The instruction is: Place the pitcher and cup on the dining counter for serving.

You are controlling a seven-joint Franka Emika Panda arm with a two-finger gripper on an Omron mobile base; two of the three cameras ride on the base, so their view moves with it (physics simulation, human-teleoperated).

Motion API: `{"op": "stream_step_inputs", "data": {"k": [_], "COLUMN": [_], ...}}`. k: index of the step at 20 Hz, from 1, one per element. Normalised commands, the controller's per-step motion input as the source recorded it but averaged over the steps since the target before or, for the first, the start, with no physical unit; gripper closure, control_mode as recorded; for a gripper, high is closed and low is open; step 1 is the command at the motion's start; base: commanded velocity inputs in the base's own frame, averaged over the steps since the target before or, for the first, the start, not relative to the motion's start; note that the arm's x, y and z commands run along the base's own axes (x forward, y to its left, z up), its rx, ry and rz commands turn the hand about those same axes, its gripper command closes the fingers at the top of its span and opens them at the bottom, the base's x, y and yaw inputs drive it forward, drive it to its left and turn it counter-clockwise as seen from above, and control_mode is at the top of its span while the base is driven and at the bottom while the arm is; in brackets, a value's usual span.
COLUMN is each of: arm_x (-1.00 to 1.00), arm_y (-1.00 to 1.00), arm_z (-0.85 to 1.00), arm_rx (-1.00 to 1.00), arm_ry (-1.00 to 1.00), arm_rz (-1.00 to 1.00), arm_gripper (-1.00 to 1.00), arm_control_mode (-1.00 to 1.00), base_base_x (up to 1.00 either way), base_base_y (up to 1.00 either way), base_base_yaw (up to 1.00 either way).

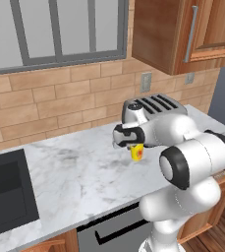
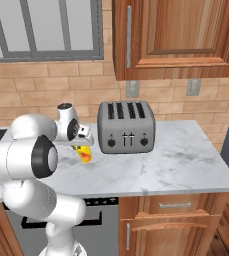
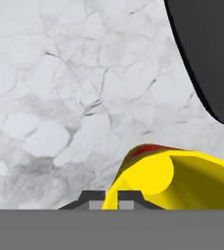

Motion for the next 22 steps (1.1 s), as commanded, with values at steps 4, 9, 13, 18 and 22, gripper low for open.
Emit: {"op": "stream_step_inputs", "data": {"k": [4,9,13,18,22], "arm_x": [-0.23,-0.3,-0.43,-0.39,-0.43], "arm_y": [0.0,-0.02,0.0,0.0,0.0], "arm_z": [0.61,0.66,0.64,0.44,0.22], "arm_rx": [0.0,0.0,0.0,0.0,0.0], "arm_ry": [-0.09,-0.06,-0.04,-0.03,-0.02], "arm_rz": [0.04,0.06,0.12,0.13,0.16], "arm_gripper": [1.0,1.0,1.0,1.0,1.0], "arm_control_mode": [-1.0,-1.0,-1.0,-1.0,-1.0], "base_base_x": [0.0,0.0,0.0,0.0,0.0], "base_base_y": [0.0,0.0,0.0,0.0,0.0], "base_base_yaw": [0.0,0.0,0.0,0.0,0.0]}}
